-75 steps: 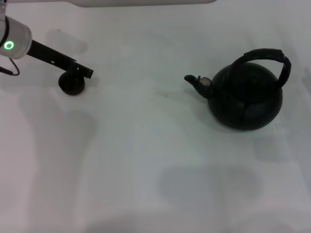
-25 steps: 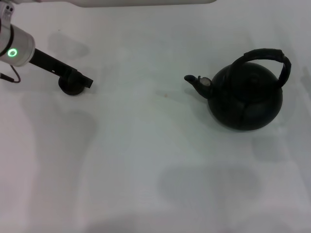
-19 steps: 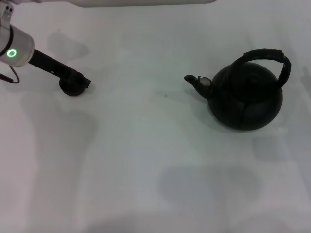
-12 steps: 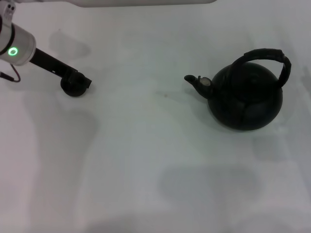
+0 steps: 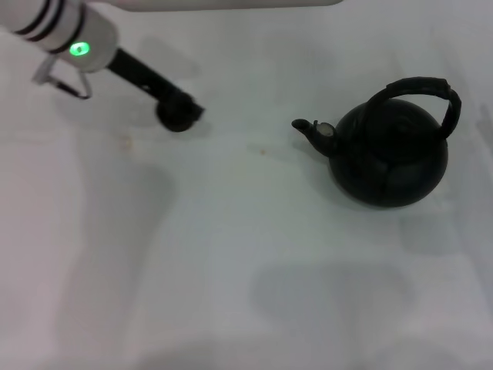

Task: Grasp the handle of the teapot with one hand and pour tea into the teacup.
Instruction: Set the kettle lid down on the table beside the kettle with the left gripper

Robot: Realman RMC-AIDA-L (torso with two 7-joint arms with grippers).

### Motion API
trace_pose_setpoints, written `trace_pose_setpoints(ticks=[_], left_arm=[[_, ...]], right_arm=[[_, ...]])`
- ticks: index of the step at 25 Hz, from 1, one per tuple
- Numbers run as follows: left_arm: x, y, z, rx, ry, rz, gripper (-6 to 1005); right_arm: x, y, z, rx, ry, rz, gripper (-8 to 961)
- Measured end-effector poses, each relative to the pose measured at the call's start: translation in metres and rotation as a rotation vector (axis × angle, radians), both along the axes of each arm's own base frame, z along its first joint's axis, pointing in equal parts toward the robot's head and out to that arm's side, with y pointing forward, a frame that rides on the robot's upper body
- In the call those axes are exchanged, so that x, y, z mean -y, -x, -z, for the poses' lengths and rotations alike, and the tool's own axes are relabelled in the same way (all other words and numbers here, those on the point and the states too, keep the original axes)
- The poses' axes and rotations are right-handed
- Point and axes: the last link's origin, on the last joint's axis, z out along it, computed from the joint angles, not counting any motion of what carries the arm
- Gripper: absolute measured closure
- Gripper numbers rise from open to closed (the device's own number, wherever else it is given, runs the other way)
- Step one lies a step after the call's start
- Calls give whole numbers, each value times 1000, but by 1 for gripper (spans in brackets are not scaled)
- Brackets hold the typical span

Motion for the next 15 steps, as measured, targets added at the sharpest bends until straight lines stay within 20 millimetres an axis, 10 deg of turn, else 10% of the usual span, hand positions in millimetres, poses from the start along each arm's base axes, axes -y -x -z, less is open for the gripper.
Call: trace_pose_setpoints(ticks=[15], left_arm=[[19,-52,67,-20,206,198,328]], right_arm=[[-7,3,-4,-2,-17,-9,77]])
